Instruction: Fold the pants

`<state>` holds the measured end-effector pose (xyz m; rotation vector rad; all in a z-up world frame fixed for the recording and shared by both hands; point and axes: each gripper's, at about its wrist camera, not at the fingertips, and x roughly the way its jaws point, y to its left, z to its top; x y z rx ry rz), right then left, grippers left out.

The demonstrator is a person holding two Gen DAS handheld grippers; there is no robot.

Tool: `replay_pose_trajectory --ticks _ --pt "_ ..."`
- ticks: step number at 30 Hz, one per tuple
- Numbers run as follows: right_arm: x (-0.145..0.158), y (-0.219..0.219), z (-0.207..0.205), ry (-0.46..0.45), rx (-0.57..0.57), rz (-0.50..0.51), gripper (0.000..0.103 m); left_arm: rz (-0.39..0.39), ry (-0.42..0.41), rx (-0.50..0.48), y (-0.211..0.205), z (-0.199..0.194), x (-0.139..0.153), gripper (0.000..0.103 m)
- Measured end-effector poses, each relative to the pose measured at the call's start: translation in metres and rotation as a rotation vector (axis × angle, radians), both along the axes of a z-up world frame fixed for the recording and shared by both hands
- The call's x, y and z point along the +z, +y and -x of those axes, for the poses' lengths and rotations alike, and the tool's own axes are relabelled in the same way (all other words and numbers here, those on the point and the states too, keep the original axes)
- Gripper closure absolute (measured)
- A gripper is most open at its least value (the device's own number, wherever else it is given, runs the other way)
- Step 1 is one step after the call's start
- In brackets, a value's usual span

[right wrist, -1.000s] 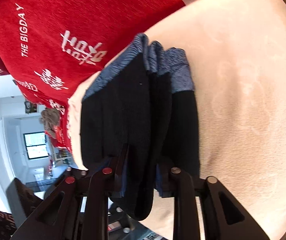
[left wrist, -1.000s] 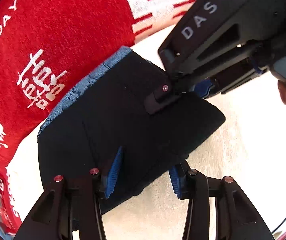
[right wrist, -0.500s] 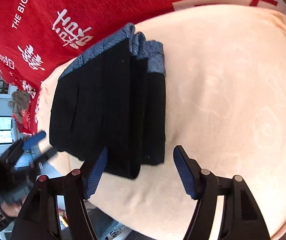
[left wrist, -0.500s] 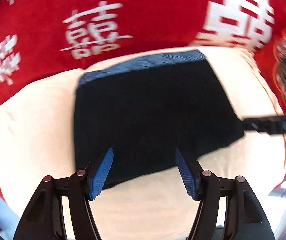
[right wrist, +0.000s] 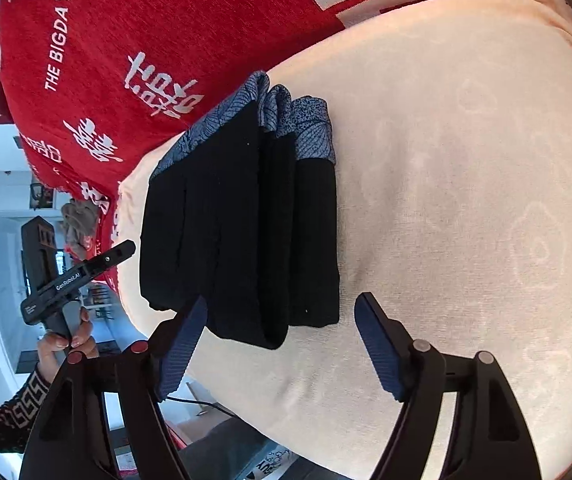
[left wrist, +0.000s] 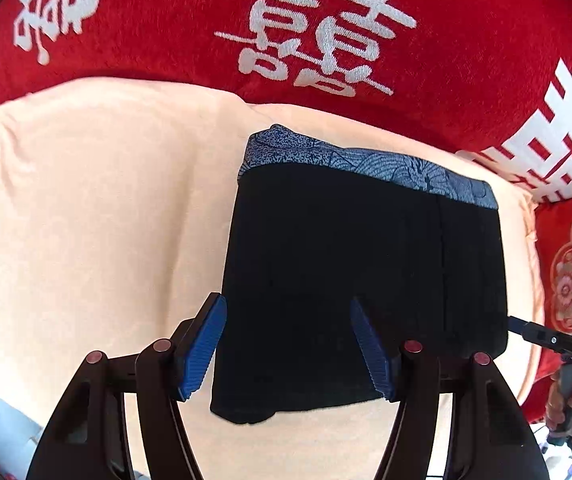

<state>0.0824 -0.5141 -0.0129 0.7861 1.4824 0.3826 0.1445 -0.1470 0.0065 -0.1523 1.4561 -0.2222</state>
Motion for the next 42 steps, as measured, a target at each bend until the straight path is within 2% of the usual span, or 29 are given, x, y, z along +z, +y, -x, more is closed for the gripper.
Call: replay_pose_trajectory --ticks 2,4,7,12,13,14,18,19,21,22,23,24,26,30,35,39,42 --pt "-0.006 -0.003 -0.009 -0.006 -0.012 -0.024 0.023 0.042 0.041 -0.016 0.005 -0.012 -0.013 0.035" --pt "-0.014 -0.005 -0.019 -0.009 -0.008 -0.071 0.022 0.090 0.065 -0.028 0.010 -0.024 -0.024 0.024" --pt "-0.029 -0.005 -0.032 -0.004 0.022 -0.120 0.022 0.126 0.066 -0.056 0.017 -0.038 -0.039 0.024" --pt "-0.055 -0.001 -0.045 0.008 0.039 -0.219 0.022 0.260 0.114 -0.088 0.020 -0.053 -0.066 0.022" --pt "-0.061 0.001 -0.047 0.016 0.038 -0.229 0.022 0.264 0.119 -0.093 0.018 -0.055 -0.069 0.013" --pt "-0.066 0.003 -0.049 0.026 0.034 -0.234 0.022 0.258 0.119 -0.100 0.015 -0.056 -0.073 0.009" --pt "-0.079 0.015 -0.058 0.048 0.024 -0.252 0.022 0.302 0.132 -0.123 0.001 -0.055 -0.086 0.009" --pt "-0.078 0.018 -0.061 0.058 0.021 -0.237 0.023 0.297 0.123 -0.122 -0.002 -0.054 -0.086 0.010" --pt "-0.075 0.020 -0.062 0.076 0.020 -0.193 0.036 0.293 0.078 -0.110 -0.004 -0.052 -0.080 0.019" --pt "-0.072 0.020 -0.061 0.075 0.023 -0.184 0.040 0.300 0.063 -0.103 -0.004 -0.050 -0.076 0.027" --pt "-0.068 0.020 -0.061 0.069 0.020 -0.181 0.049 0.299 0.051 -0.094 -0.003 -0.047 -0.071 0.033" --pt "-0.063 0.019 -0.060 0.059 0.019 -0.190 0.054 0.297 0.045 -0.088 -0.003 -0.046 -0.066 0.035" --pt "-0.050 0.023 -0.058 0.032 0.034 -0.196 0.057 0.299 0.035 -0.074 0.001 -0.042 -0.057 0.042" --pt "-0.034 0.030 -0.051 0.023 0.029 -0.237 0.058 0.262 0.015 -0.095 0.001 -0.026 -0.032 0.042" --pt "-0.019 0.037 -0.019 0.031 -0.007 -0.277 0.058 0.247 0.018 -0.096 0.011 0.003 -0.011 0.042" --pt "-0.018 0.045 0.016 0.046 -0.032 -0.272 0.058 0.227 0.023 -0.131 0.018 0.027 -0.007 0.042" --pt "-0.030 0.050 0.037 0.063 -0.044 -0.234 0.057 0.211 0.058 -0.146 0.024 0.038 -0.026 0.041"
